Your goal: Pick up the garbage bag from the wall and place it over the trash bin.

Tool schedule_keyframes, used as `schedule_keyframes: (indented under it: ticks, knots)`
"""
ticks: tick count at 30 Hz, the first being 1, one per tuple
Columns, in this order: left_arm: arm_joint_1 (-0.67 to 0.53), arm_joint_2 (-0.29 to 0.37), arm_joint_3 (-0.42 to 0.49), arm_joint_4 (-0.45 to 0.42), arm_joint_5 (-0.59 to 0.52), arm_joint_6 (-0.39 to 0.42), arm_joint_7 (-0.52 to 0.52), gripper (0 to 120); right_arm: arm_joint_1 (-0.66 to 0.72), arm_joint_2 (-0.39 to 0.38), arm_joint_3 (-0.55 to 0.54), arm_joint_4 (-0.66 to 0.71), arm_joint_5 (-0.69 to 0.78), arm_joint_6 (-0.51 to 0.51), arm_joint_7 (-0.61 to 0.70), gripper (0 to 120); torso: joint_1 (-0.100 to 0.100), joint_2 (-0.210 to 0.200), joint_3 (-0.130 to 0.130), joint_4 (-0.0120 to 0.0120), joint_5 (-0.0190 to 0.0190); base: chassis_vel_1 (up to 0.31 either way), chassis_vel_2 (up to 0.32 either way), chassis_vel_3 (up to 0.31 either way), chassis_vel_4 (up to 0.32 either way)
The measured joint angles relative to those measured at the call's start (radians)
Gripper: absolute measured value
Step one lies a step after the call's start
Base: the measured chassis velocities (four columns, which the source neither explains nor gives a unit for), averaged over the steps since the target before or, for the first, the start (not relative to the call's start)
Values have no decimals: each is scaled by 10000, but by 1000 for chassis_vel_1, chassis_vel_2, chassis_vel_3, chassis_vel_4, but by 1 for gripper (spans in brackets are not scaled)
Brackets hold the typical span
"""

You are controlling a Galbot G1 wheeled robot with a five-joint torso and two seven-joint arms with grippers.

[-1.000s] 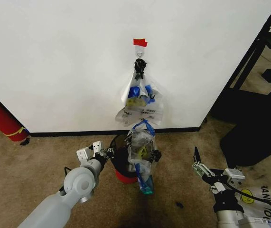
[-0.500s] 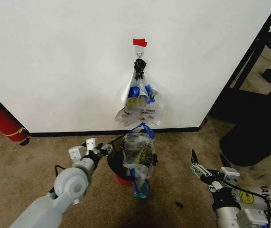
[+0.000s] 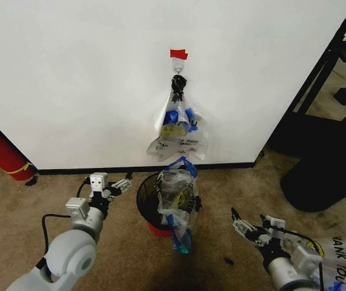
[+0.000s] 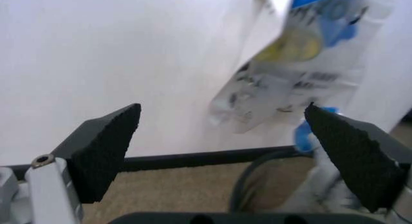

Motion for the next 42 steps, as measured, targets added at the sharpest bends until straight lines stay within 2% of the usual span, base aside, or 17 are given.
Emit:
schedule_keyframes:
  ticks: [2, 5, 6, 10, 13, 20, 21, 30, 33, 36, 42]
  knots:
    - [138, -75, 65, -316, 178, 3, 47, 100, 1369, -366, -576, -214, 1179, -666, 556, 100, 0, 0, 0, 14, 0, 0, 0, 0, 0]
    - [343, -72, 142, -749, 388, 17, 106, 100, 2983, -337, -1746, -752, 1830, -1241, 1341, 100, 1, 0, 1, 4, 0, 0, 0, 0, 0]
    - [343, -72, 142, -749, 388, 17, 106, 100, 2983, -337, -1746, -752, 1830, -1241, 1341, 100, 1, 0, 1, 4, 0, 0, 0, 0, 0]
    - [398, 86, 198, -824, 642, 34, 234, 100, 4625, 407, -3098, -1267, 1917, -2142, 2918, 99, 1, -1, 2, 6, 0, 0, 0, 0, 0]
    - [360, 53, 301, -658, 669, 57, 253, 100, 5372, 994, -3822, -1636, 1802, -2752, 4301, 98, 1, -1, 1, 3, -3, 0, 0, 0, 0]
    - [340, -27, 408, -421, 693, 138, 252, 100, 5993, 1709, -4336, -2206, 1963, -3121, 5417, 100, 1, -1, 1, 3, -3, 0, 0, 0, 0]
    - [320, -31, 415, -362, 696, 165, 251, 100, 6200, 1964, -4397, -2447, 2394, -3155, 5832, 100, 1, -1, 1, 3, -3, 0, 0, 0, 0]
    - [241, -82, 456, -174, 684, 197, 250, 100, 6576, 2637, -4430, -3181, 3244, -3106, 6467, 100, 1, -1, 1, 3, -2, 0, 0, 0, 0]
    - [286, -73, 493, -166, 690, 194, 250, 100, 6614, 2716, -4429, -3400, 3310, -3147, 6604, 96, 1, -1, 0, 3, -2, 0, 0, 0, 0]
    - [322, -131, 492, -155, 713, 188, 253, 100, 6609, 2706, -4481, -3499, 3362, -3238, 6771, 84, 1, -1, 0, 3, -1, 0, 0, 0, 0]
    - [339, -217, 452, -52, 790, 124, 271, 100, 6538, 2769, -4484, -3825, 3156, -3410, 6852, 76, 1, -1, 0, 3, -1, 0, 0, 0, 0]
